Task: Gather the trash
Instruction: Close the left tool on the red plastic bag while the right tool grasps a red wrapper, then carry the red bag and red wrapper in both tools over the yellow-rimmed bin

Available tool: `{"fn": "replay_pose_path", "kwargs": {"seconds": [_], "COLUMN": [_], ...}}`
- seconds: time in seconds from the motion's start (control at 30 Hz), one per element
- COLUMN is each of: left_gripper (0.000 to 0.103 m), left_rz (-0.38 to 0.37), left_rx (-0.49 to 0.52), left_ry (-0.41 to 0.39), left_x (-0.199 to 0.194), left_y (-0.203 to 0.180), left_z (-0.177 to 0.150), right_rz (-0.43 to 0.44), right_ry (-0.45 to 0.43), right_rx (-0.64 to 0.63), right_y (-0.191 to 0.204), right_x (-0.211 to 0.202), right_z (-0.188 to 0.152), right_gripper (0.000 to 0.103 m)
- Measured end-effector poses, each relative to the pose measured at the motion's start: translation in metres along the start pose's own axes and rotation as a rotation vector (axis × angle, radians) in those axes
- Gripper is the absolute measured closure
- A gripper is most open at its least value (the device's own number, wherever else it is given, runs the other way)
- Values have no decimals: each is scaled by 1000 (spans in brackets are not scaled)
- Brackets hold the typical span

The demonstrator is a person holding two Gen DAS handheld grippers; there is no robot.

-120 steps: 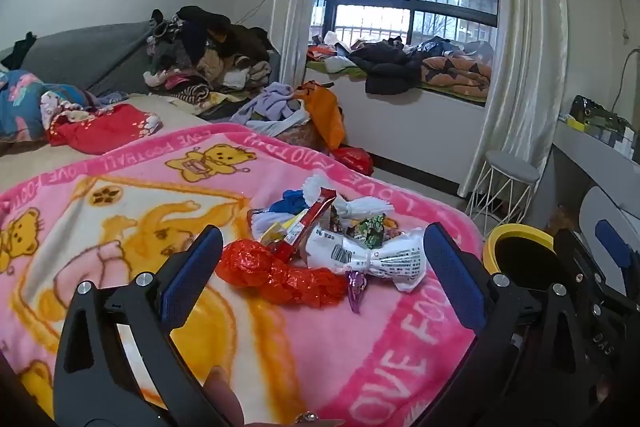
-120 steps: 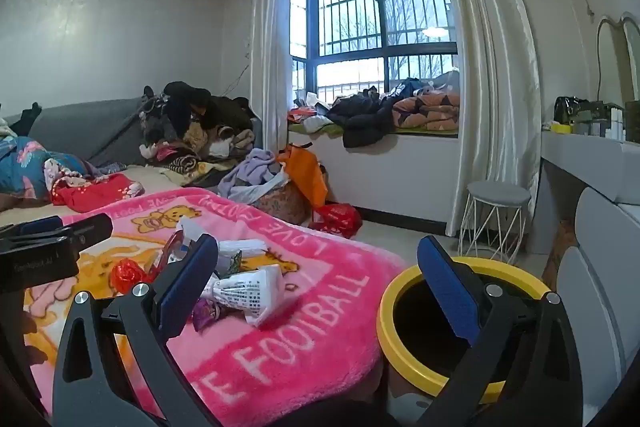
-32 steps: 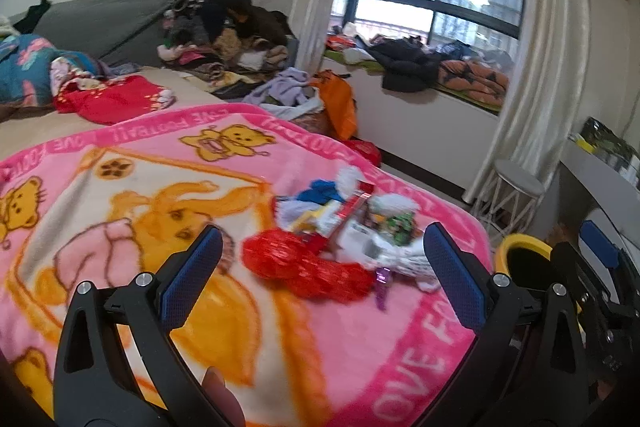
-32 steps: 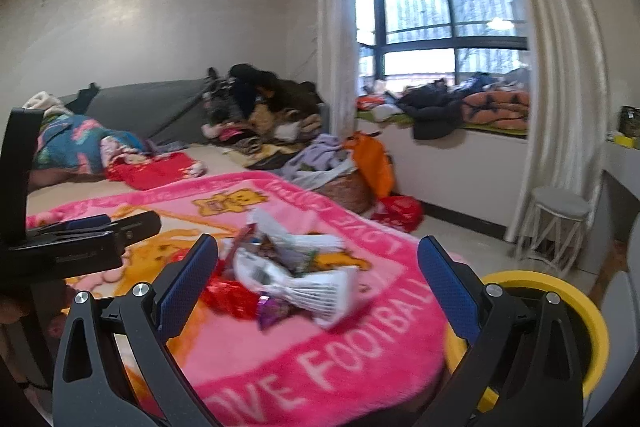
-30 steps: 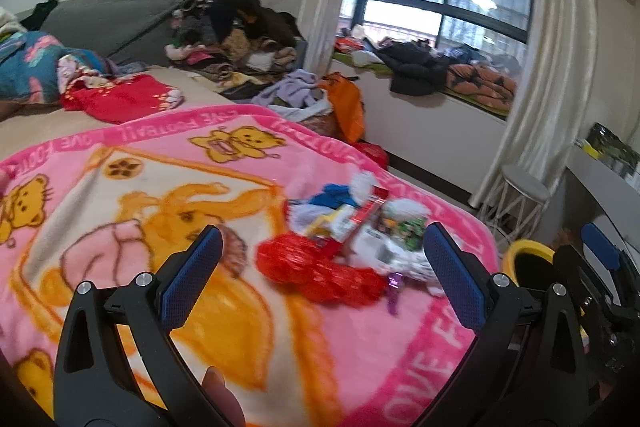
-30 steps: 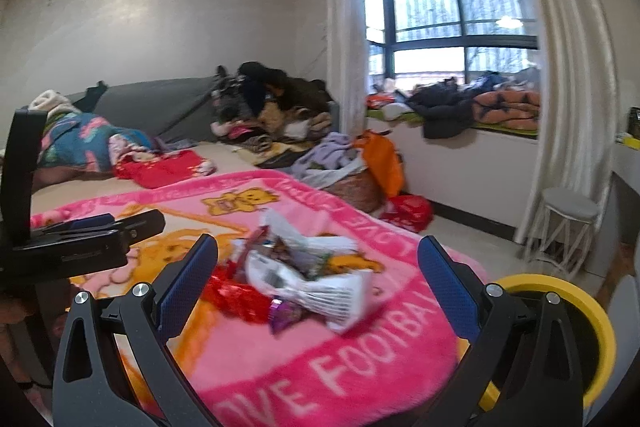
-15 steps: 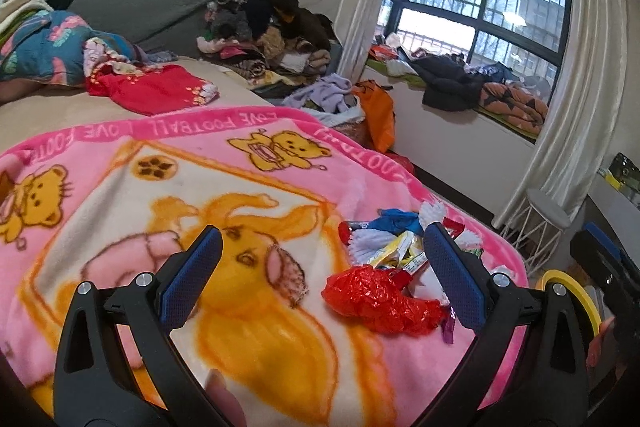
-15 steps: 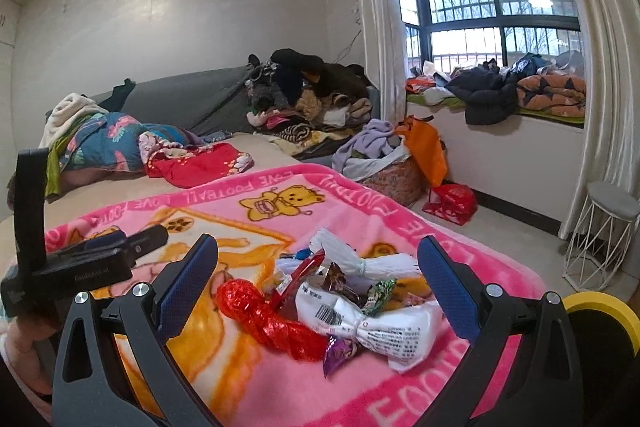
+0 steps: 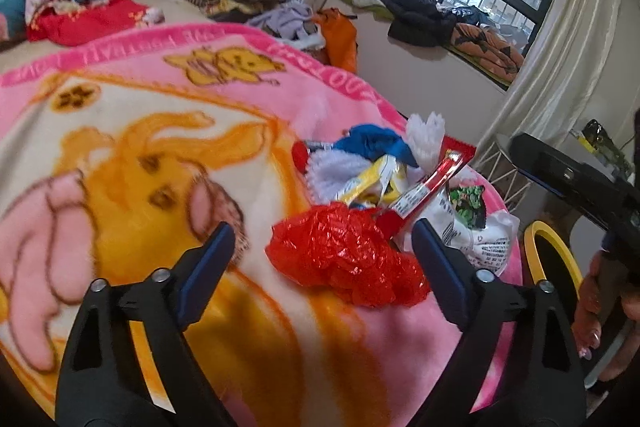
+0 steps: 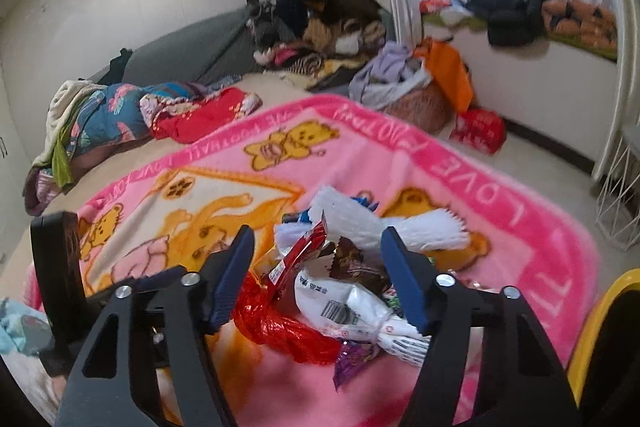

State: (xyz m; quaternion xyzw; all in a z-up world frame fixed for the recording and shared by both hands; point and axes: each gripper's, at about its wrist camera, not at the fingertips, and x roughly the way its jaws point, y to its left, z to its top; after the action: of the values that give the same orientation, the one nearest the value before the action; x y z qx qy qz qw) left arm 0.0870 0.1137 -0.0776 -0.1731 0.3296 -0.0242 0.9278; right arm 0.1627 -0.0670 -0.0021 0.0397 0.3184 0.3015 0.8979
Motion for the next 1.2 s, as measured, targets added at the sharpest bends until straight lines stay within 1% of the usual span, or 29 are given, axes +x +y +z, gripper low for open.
{"fn": "replay_pose_path", "kwargs": {"seconds": [0.03, 0.17, 0.27, 0.33, 0.37, 0.43, 0.47, 0.53, 0.63, 0.8, 0.9, 0.97, 1.13, 1.2], "left_gripper": [28, 29, 31, 38, 40, 54, 58, 72, 82, 86, 86, 86, 86, 86], "left_rz": [-8, -42, -62, -79, -86, -91, -83, -84, -91, -87, -75, -83, -87, -101], "left_rx": [-6, -28, -54, -74, -80, -76, -68, -58, -47, -8, 20, 23, 51, 61], "left_ry": [6, 32, 55, 67, 72, 73, 70, 65, 51, 1, -34, -57, -97, -108], "left_x": [2, 9, 15, 17, 18, 18, 16, 11, 2, -24, -41, -51, -62, -65], "left_y": [1, 5, 8, 10, 9, 6, 4, 0, -3, -12, -18, -20, -32, -41], "left_z": [0, -4, -5, -6, -7, -8, -8, -8, -6, 3, 10, 14, 26, 29], "right_rz": [10, 36, 50, 60, 65, 64, 69, 75, 79, 81, 77, 74, 46, 31], "right_ry": [17, 60, 88, 108, 113, 113, 110, 96, 71, 17, -18, -47, -99, -119], "right_rx": [12, 50, 86, 99, 98, 88, 85, 75, 65, 87, 107, 125, 143, 150], "right_y": [-1, -4, -7, -7, -6, -4, -4, -2, -1, -7, -12, -18, -31, -37], "right_x": [6, 22, 31, 37, 39, 39, 37, 31, 20, -6, -22, -36, -63, -74], "right_z": [1, 3, 6, 6, 6, 5, 4, 3, 3, 5, 7, 9, 10, 9], "right_gripper": [46, 52, 62, 76, 79, 90, 90, 93, 94, 94, 94, 94, 94, 94]}}
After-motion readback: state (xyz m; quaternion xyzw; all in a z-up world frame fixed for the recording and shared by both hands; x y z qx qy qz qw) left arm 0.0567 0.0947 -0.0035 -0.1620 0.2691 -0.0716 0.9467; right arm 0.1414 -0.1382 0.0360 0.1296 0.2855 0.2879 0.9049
